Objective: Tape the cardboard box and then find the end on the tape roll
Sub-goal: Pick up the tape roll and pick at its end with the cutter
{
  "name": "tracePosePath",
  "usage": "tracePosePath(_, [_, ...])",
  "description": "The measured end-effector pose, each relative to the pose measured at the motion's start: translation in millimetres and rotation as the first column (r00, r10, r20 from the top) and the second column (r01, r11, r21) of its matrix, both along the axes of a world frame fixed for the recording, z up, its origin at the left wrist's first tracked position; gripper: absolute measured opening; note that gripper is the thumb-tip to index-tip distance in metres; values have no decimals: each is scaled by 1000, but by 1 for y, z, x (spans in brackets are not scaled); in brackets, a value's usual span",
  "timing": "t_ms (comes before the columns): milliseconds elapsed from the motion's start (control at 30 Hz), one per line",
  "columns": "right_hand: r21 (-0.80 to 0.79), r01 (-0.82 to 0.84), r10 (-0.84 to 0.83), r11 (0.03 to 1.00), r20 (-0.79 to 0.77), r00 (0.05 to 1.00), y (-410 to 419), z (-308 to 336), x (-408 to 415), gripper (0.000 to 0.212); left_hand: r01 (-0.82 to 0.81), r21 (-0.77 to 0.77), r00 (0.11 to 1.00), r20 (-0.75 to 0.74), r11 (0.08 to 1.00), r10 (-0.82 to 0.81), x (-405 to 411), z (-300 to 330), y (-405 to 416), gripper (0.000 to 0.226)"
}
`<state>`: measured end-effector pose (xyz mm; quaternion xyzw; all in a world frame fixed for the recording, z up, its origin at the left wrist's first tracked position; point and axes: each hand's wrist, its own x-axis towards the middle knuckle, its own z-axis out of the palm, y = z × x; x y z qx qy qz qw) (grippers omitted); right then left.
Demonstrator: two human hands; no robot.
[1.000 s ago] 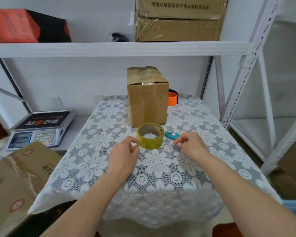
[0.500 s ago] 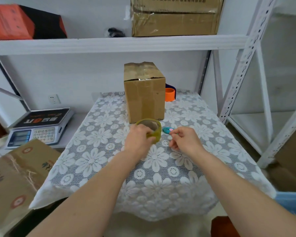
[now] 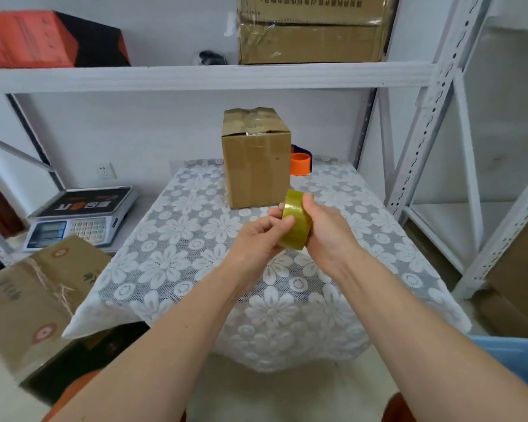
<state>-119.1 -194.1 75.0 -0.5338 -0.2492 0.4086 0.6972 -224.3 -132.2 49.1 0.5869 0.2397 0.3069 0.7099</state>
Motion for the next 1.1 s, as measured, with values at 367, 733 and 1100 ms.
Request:
tracePosePath(367, [35,-116,108,993,183,977,3,-19,1,28,-272,-286,962,-54,919,268,9,18,4,40])
tracePosePath(733, [35,-51,41,998,252,967,22,-34,0,17,-121,-278,987,72,953,146,15,-15,27,29])
tracePosePath(1100, [-72,248,-231,966,187,955,34,-35,-25,35,14,-101,1000,19,995,-12,-1,-22,19,32])
